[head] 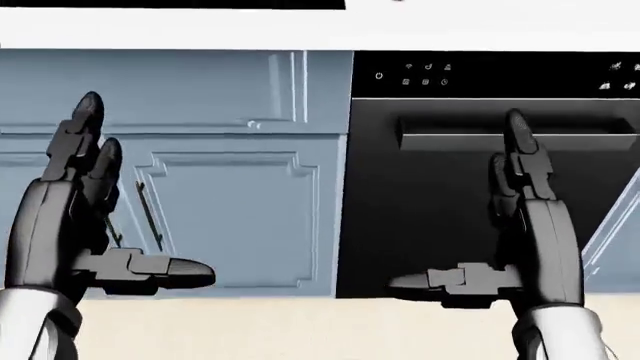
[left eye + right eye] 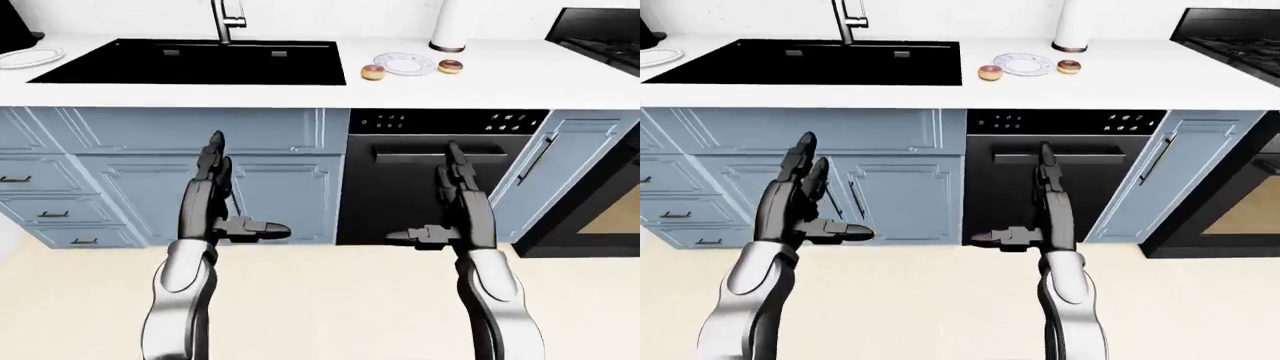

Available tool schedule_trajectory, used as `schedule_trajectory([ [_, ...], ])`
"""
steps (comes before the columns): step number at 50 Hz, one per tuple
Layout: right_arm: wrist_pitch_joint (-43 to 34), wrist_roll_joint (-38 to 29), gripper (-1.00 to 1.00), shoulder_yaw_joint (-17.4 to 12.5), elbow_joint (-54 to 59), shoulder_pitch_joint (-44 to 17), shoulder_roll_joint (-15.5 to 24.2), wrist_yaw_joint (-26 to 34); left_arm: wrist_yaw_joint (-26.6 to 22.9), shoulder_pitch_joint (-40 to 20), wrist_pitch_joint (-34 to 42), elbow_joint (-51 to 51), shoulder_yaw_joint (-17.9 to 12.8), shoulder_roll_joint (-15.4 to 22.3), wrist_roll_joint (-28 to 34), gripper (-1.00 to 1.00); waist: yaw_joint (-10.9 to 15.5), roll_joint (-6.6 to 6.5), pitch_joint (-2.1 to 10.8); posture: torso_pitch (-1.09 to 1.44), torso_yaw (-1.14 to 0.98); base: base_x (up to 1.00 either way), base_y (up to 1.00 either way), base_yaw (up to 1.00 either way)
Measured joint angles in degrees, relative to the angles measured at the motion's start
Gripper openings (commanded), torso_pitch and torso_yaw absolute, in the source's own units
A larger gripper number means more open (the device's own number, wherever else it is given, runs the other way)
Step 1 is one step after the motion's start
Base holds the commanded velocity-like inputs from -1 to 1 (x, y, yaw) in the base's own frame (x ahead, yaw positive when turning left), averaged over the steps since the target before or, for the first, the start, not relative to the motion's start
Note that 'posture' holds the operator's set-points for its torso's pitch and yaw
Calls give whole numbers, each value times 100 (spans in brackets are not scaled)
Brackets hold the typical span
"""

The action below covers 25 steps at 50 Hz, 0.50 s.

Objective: Place the pastries on the plates.

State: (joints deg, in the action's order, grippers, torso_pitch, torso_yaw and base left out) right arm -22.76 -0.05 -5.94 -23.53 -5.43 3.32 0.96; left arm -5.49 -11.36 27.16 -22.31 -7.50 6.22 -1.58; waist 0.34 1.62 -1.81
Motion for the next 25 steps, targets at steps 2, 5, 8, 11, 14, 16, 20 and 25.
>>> schedule_trajectory([
  [2, -90, 17, 100, 8, -164, -99, 20, 29, 21, -160, 72, -97, -100, 77, -9, 100, 7, -158, -41, 0, 0, 0, -80, 0],
  [5, -261, 19, 100, 11, -263, -231, 72, 77, 63, -410, 195, -172, -169, 162, -27, 100, 8, -299, -79, 0, 0, 0, -80, 0],
  [8, -509, 38, 100, 9, -361, -433, 96, 133, 81, -650, 305, -101, -230, 292, -53, 100, 117, -400, -96, 0, 0, 0, -81, 0],
  [11, -858, 96, 100, -29, -338, -625, 185, 181, 101, -866, 573, 146, -313, 412, -92, 100, 132, -469, 32, 0, 0, 0, -80, 0],
  [14, -1025, 98, 100, -111, -473, -977, 281, 161, 144, -1307, 681, 245, -390, 585, -153, 100, 158, -323, 46, 0, 0, 0, -80, 0],
  [16, -1020, 99, 100, -100, -542, -1145, 319, 150, 187, -1557, 649, 243, -427, 684, -204, 100, 166, -98, 14, 0, 0, 1, -77, 0],
  [20, -1127, 80, 100, -199, -379, -1230, 421, 160, 204, -1846, 594, 469, -269, 749, -349, 100, 13, 157, -35, 0, 0, 15, -54, 0],
  [25, -1203, 76, 100, -183, -416, -1377, 443, 147, 260, -2088, 716, 694, -462, 999, -472, 100, 74, 92, -90, 0, 0, 26, -2, 0],
])
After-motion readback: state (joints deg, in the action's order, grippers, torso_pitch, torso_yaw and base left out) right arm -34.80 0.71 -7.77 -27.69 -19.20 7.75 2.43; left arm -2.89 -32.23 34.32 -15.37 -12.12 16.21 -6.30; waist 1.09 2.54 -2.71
